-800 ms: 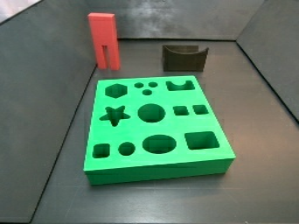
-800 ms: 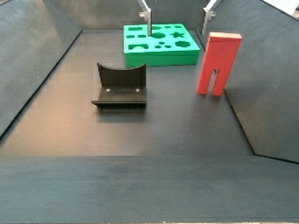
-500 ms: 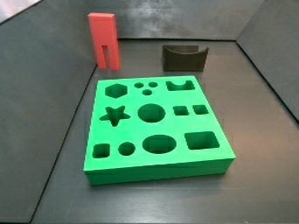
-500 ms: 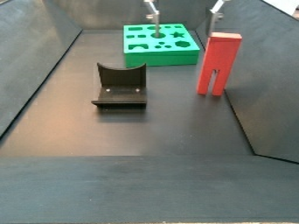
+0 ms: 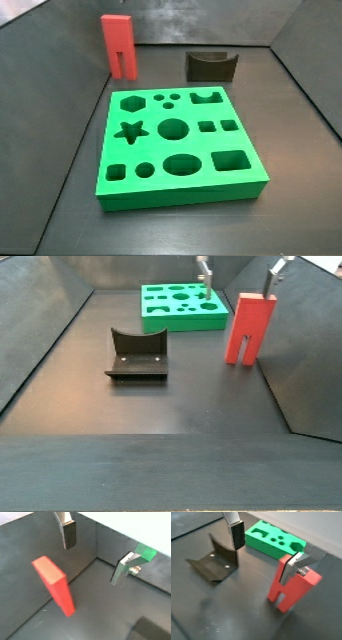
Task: Pick up the double-square object. Move up. Move to above the board. Insert the double-square object.
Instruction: Pick up the double-square object.
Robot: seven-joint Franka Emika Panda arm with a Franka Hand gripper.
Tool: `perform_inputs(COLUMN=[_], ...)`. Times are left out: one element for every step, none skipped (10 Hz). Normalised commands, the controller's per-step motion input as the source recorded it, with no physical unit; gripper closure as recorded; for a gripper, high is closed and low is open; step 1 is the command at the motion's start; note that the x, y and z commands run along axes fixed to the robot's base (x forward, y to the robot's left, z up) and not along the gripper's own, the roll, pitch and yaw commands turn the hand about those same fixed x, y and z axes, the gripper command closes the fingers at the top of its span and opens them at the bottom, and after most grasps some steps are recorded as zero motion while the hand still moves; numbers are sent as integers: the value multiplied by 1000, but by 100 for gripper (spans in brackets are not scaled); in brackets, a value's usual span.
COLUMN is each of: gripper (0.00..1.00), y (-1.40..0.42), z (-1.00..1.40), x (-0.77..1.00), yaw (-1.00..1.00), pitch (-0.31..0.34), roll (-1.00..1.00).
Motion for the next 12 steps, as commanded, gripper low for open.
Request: perform_inputs(gripper=[0, 0, 0, 0, 0, 0, 0, 0, 0, 0, 0, 0], y=[-406, -409, 0, 0, 0, -66, -26, 0, 0, -71, -517, -209], z=[-129, -134, 0, 0, -254, -397, -354, -206, -100, -249, -506, -249], x=[-809, -834, -211, -17, -143, -337, -297, -246, -217, -234, -211, 0], yaw=[-143, -97, 31, 0, 0, 0, 0, 0, 0, 6, 0, 23], pitch=[-131, -149, -159, 0, -153, -211, -239, -213, -154, -206, -279, -124], roll=[-24, 0, -96, 0, -10, 0, -13, -44, 0, 0, 99, 0])
